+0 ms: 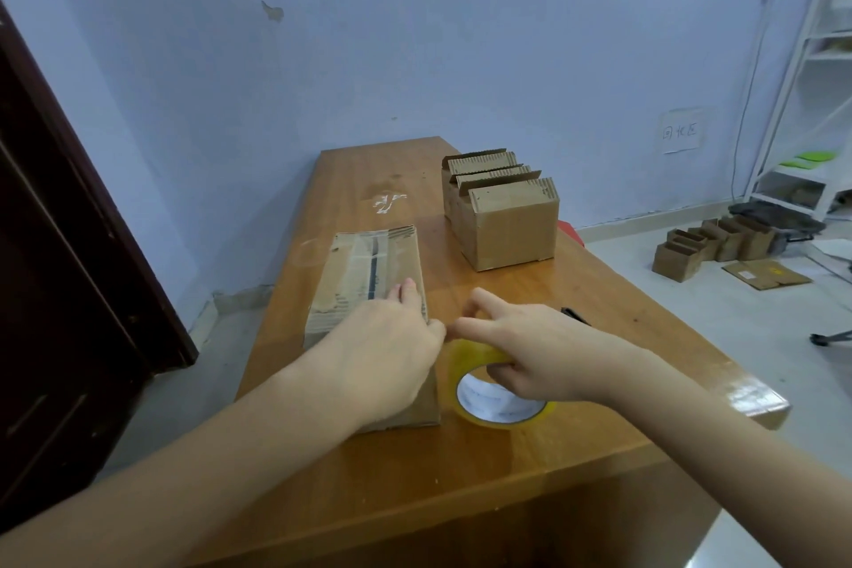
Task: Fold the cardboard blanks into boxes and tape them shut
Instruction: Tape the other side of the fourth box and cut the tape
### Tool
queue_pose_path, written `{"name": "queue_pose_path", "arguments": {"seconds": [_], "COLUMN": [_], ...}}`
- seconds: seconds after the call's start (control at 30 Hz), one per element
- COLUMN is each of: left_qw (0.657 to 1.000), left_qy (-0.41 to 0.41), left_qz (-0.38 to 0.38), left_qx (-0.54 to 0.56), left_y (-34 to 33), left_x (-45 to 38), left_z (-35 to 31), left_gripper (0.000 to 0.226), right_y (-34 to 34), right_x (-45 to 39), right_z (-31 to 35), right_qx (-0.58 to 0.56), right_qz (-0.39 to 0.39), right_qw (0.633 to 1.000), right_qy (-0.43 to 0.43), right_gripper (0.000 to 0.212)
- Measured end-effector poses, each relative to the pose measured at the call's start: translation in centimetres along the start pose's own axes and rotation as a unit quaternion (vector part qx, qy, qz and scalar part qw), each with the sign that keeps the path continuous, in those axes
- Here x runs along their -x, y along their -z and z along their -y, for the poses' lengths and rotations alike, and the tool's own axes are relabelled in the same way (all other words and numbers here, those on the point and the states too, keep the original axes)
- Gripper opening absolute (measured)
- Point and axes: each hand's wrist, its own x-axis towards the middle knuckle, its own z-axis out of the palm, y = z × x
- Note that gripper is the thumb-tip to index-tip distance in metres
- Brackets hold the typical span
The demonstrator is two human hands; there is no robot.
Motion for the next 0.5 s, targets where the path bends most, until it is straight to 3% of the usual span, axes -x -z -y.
{"name": "queue_pose_path", "arguments": {"seconds": [0.1, 0.3, 0.5], "left_qw": [0.999, 0.997, 0.997], "left_qy": [-0.004, -0.010, -0.004], "left_qz": [0.022, 0.049, 0.048], "left_qx": [-0.032, -0.055, -0.060], "left_y": [0.1, 0.7, 0.1], "left_x": [-0.3, -0.3, -0.3], "left_z": [-0.2, 0.0, -0.6], "left_gripper": [0.039, 0.040, 0.048], "right_y": [-0.2, -1.9, -2.6], "right_x": [-0.2, 0.4, 0.3], "right_z": [-0.3, -0.5, -0.5], "right_qx": [-0.018, 0.002, -0.014], "right_qz": [-0.010, -0.007, -0.040], "right_qw": [1.000, 1.000, 0.999], "right_qy": [0.012, 0.014, 0.002], "right_gripper": [0.047, 0.068, 0.067]}}
